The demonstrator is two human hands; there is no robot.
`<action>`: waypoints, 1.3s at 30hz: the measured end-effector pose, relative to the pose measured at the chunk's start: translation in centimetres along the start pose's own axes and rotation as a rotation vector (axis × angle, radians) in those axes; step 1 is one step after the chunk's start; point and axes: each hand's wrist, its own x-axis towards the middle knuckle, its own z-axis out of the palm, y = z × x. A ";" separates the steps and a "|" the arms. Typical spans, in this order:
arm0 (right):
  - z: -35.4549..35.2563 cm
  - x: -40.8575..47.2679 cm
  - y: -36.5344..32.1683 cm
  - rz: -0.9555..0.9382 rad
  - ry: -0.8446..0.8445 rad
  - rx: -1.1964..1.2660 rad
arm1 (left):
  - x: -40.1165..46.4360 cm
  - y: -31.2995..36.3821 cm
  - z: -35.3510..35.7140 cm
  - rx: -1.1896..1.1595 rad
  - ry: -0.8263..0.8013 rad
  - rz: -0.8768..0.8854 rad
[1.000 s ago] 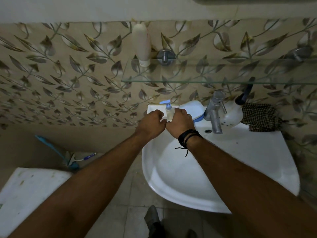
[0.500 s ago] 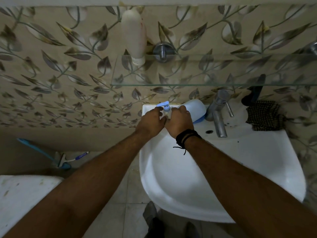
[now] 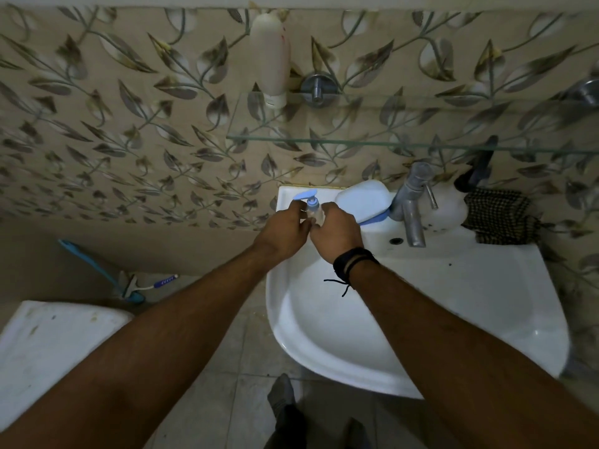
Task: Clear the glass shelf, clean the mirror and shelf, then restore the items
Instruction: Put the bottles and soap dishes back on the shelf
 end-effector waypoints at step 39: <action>-18.0 -0.4 -8.8 -0.368 0.289 0.018 | 0.3 16.4 -14.8 0.115 0.374 0.205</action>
